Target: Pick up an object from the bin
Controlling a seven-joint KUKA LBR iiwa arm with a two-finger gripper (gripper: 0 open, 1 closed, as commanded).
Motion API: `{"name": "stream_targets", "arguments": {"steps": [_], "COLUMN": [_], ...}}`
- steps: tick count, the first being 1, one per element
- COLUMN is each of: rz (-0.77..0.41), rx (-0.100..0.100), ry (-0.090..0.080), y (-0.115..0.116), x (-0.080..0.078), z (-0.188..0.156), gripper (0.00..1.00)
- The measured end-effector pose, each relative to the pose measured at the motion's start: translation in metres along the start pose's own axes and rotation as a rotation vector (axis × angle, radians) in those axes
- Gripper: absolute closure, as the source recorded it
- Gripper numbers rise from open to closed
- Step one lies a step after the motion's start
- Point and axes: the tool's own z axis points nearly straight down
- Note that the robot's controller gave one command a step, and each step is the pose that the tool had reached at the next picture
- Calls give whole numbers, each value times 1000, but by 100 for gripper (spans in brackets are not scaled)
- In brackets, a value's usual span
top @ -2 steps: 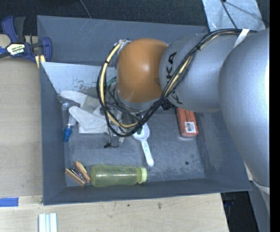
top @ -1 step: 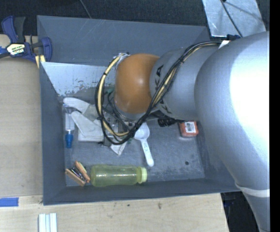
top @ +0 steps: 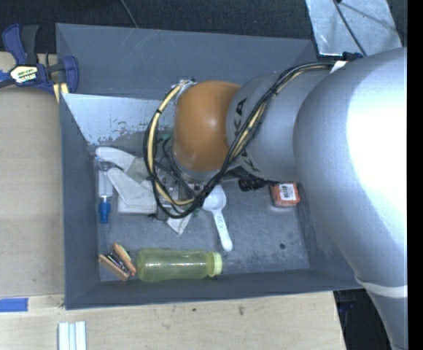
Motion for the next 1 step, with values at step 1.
{"name": "stream_targets", "arguments": {"steps": [1], "rz": [9], "rx": [3], "ry": [3], "y": [-41], "x": [-53], "z": [-133], "gripper": [100]}}
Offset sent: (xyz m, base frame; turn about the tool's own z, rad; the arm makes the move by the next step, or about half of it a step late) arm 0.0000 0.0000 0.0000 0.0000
